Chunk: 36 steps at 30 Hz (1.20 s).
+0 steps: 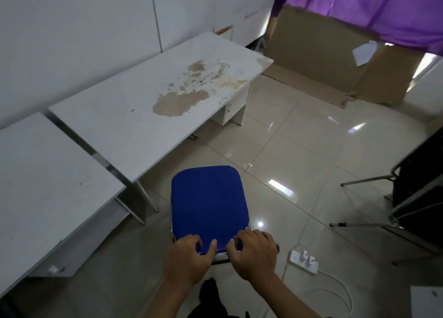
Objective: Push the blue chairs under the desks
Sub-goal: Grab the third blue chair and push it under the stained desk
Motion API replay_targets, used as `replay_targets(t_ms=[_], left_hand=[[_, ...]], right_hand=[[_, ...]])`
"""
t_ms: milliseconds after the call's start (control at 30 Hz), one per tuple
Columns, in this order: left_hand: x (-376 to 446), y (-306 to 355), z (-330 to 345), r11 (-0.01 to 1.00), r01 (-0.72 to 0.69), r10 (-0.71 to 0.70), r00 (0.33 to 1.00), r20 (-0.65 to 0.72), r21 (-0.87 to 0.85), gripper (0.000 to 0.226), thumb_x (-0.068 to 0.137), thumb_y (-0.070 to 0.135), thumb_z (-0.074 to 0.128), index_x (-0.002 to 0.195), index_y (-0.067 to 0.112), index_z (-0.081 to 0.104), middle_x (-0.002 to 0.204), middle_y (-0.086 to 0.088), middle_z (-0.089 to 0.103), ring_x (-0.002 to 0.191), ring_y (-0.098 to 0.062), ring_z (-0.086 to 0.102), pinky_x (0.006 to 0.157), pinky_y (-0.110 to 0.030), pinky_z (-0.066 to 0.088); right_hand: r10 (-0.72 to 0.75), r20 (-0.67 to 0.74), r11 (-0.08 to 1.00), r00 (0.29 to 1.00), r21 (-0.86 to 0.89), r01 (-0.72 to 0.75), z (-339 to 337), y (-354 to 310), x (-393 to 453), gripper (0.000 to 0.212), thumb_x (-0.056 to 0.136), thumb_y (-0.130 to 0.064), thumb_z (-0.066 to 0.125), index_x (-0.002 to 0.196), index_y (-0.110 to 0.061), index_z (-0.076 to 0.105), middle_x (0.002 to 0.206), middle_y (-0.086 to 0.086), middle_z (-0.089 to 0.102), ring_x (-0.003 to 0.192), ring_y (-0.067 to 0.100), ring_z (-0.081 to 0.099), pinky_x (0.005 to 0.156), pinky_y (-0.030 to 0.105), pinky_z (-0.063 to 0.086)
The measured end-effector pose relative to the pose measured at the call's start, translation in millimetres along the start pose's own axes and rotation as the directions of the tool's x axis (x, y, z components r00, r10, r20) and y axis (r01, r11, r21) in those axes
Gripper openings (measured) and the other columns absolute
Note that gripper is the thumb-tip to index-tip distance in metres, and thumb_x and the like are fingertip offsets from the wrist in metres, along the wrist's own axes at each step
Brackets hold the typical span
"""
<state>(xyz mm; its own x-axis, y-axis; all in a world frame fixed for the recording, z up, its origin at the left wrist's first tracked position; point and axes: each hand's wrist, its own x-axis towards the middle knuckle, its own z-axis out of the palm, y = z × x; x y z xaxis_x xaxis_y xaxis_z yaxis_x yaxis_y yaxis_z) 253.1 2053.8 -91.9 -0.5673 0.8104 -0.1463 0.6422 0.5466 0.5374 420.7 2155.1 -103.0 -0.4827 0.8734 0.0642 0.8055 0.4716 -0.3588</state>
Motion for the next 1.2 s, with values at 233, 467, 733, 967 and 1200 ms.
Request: replay_targets(t_ms=[233, 467, 733, 967, 1200], left_hand=[[57, 3, -1, 0.994, 0.04, -0.048, 0.996, -0.074, -0.104, 0.044, 0.084, 0.064, 0.059, 0.065, 0.025, 0.059, 0.057, 0.007, 0.058, 0.051, -0.011, 0.056, 0.049, -0.038, 0.054], [102, 19, 3, 0.991, 0.084, -0.095, 0.99, -0.108, -0.104, 0.043, 0.084, 0.066, 0.054, 0.064, 0.027, 0.057, 0.056, 0.008, 0.057, 0.05, -0.01, 0.055, 0.047, -0.033, 0.05], [145, 50, 25, 0.97, 0.174, -0.201, 0.966, -0.162, -0.169, 0.043, 0.082, 0.068, 0.054, 0.066, 0.027, 0.057, 0.059, 0.009, 0.059, 0.054, -0.01, 0.057, 0.051, -0.036, 0.055], [192, 116, 63, 0.929, 0.344, -0.368, 0.902, -0.224, -0.138, 0.047, 0.079, 0.074, 0.044, 0.069, 0.029, 0.053, 0.065, 0.012, 0.057, 0.063, -0.005, 0.053, 0.055, -0.031, 0.051], [249, 185, 87, 0.859, 0.481, -0.512, 0.818, -0.263, -0.175, 0.044, 0.081, 0.072, 0.044, 0.075, 0.031, 0.058, 0.069, 0.014, 0.059, 0.065, -0.003, 0.053, 0.056, -0.027, 0.047]], right_hand=[[-0.094, -0.006, 0.994, 0.996, -0.046, 0.094, 3, -4, 67, 0.029, 0.079, -0.048, 0.06, 0.059, -0.032, 0.048, 0.051, -0.014, 0.041, 0.046, 0.004, 0.036, 0.054, 0.017, 0.015], [-0.124, 0.084, 0.991, 0.989, -0.048, 0.129, -3, 5, 128, 0.03, 0.081, -0.048, 0.062, 0.059, -0.029, 0.052, 0.049, -0.012, 0.044, 0.043, 0.005, 0.041, 0.051, 0.018, 0.018], [-0.263, 0.112, 0.963, 0.958, -0.033, 0.268, -10, 34, 196, 0.026, 0.08, -0.045, 0.06, 0.059, -0.031, 0.053, 0.049, -0.014, 0.042, 0.042, 0.0, 0.031, 0.048, 0.016, 0.018], [-0.394, 0.211, 0.911, 0.894, -0.039, 0.411, -20, 93, 290, 0.022, 0.082, -0.046, 0.055, 0.065, -0.033, 0.055, 0.056, -0.016, 0.049, 0.048, 0.002, 0.041, 0.05, 0.021, 0.03], [-0.526, 0.256, 0.836, 0.811, -0.02, 0.549, -31, 137, 385, 0.023, 0.082, -0.047, 0.058, 0.067, -0.03, 0.061, 0.058, -0.014, 0.054, 0.049, 0.006, 0.046, 0.049, 0.021, 0.039]])
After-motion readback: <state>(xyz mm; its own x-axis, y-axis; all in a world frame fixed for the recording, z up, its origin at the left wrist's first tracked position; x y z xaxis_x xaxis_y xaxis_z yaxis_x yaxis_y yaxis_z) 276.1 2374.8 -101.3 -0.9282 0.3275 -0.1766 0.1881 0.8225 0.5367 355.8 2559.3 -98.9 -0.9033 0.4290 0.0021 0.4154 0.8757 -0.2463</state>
